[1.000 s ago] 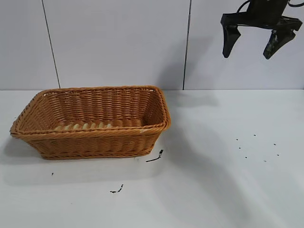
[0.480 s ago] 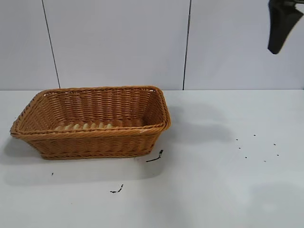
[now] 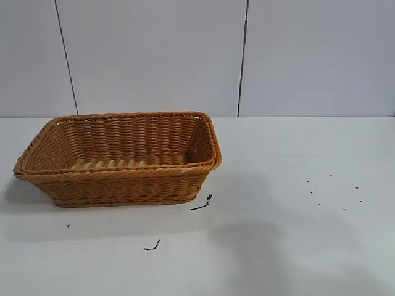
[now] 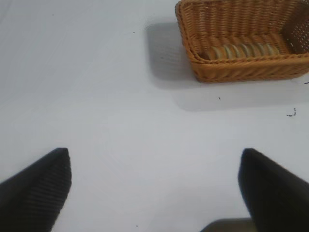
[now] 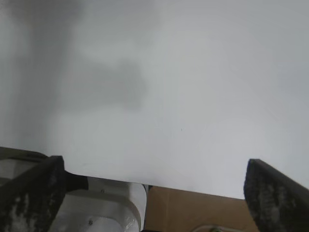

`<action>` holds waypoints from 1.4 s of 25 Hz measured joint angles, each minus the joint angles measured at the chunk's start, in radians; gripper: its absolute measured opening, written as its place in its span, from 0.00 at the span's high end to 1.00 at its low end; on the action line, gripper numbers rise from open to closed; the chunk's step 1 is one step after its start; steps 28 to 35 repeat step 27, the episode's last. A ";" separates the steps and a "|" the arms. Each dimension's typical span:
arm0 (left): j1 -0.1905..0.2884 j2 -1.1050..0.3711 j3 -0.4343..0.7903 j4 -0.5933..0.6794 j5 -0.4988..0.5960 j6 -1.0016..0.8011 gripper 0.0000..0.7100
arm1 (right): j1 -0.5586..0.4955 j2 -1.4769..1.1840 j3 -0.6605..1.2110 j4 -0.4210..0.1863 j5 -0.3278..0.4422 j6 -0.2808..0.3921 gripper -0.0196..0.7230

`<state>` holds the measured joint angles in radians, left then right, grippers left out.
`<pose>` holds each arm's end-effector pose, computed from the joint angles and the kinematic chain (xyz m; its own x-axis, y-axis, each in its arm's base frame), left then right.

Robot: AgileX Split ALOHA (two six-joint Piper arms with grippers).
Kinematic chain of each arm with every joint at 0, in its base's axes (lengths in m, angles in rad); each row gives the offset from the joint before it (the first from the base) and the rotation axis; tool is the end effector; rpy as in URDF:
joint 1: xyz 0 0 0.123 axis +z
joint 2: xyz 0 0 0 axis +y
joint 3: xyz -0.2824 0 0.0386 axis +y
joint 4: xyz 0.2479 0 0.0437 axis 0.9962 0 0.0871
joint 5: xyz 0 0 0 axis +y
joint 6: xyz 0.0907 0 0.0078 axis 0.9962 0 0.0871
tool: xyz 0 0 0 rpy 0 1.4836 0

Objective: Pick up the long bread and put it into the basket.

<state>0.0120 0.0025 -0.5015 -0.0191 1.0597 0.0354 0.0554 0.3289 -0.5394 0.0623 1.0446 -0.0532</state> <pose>-0.0046 -0.0016 0.2777 -0.4557 0.0206 -0.8899 0.0147 0.9998 0.0156 0.0448 0.0074 0.2835 -0.6755 -0.0593 -0.7350 -0.1096 0.9938 0.0205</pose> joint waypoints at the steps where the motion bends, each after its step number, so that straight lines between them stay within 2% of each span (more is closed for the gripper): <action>1: 0.000 0.000 0.000 0.000 0.000 0.000 0.02 | 0.000 -0.060 0.019 0.000 -0.004 0.000 0.04; 10: 0.000 0.000 0.000 0.000 0.000 0.000 0.02 | 0.000 -0.328 0.036 0.001 -0.022 0.002 0.04; 35: 0.000 0.001 0.000 0.000 0.000 0.000 0.02 | 0.000 -0.335 0.036 0.004 -0.022 0.003 0.04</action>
